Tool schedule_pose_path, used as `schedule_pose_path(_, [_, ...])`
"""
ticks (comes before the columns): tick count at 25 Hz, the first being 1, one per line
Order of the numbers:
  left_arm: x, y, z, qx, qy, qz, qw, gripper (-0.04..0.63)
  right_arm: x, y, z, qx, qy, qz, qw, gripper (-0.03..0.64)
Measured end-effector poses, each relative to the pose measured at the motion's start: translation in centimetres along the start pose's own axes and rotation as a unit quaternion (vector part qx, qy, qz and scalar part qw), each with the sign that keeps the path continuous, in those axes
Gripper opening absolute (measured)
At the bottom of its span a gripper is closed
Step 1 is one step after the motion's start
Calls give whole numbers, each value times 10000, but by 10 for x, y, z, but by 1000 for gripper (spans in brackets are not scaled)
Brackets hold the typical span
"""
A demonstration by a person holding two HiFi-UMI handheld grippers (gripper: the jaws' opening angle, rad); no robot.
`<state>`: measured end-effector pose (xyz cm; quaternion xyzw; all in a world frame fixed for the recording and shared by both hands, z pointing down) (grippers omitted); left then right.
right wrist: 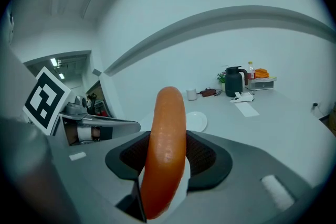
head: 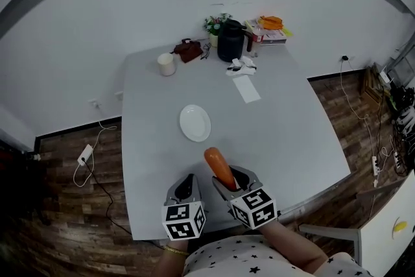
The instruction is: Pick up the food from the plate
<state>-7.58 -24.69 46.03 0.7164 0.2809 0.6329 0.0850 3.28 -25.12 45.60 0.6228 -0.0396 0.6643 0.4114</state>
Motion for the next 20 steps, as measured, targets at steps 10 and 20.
schedule_pose_path(10, [-6,-2,3,22,28,76,10000,8,-9,-5,-1,18,-18,136,9999,204])
schedule_pose_path(20, [-5,-6,3,42,68,69,9999,8,-10,-6,-7,-23,36,200,9998,204])
Point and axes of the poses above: the fingertips, and each gripper's own axes: y forward along the fingers, z to its right, x out of its underside, the point moved 3 cm from there along -y, backward along the fingers, and after that the axes turned 2 degrees about y, right-handed, at the moved point
